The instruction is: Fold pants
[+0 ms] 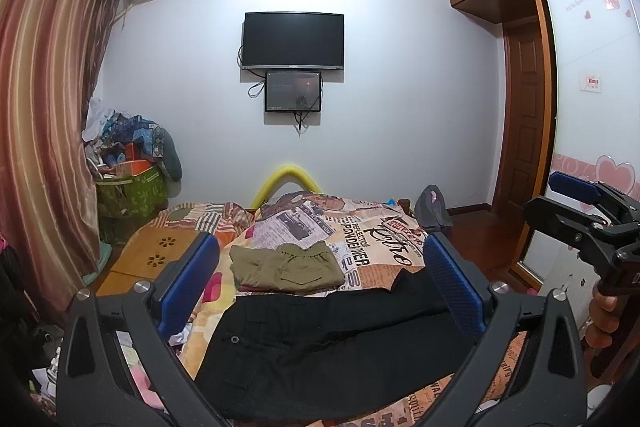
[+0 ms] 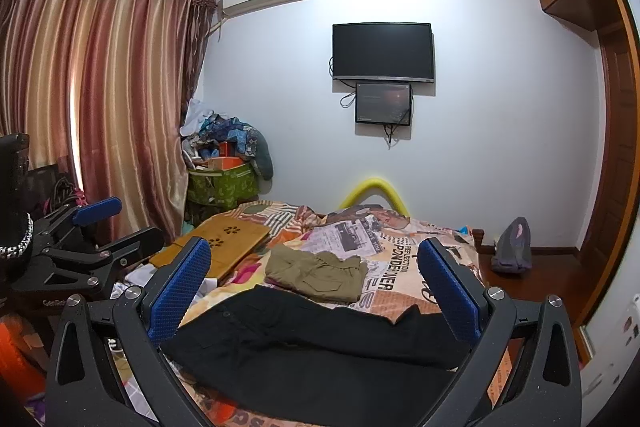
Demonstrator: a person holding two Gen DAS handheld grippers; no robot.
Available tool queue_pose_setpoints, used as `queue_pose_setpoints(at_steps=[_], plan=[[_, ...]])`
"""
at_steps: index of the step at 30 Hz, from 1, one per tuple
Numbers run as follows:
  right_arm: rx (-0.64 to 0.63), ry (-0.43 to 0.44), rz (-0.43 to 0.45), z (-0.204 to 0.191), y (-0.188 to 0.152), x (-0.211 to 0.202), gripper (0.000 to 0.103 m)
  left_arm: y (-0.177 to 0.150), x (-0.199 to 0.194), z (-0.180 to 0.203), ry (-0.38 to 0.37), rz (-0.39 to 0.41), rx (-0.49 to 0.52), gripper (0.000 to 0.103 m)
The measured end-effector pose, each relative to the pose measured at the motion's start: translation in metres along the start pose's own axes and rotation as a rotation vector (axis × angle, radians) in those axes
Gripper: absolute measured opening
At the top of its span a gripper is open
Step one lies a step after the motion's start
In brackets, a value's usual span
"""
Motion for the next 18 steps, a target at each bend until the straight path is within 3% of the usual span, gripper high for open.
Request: queue_pose_setpoints(at_steps=[18], plan=[[-0.001,0.011,-0.010,0.0016,-0.0042,0.0006,0.103,-0.0015,0.0055,-0.0049,0.006,-0.011,-0.007,0.103]])
Point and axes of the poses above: each gripper's, at about its wrist camera, not at the fingertips, and x roughly the way its jaws point, z to its right, y to its top, the point moved 9 cm from there along x, roughly the way its jaws point, and after that the axes turned 11 degrees about -x, right-handed, at the moved point
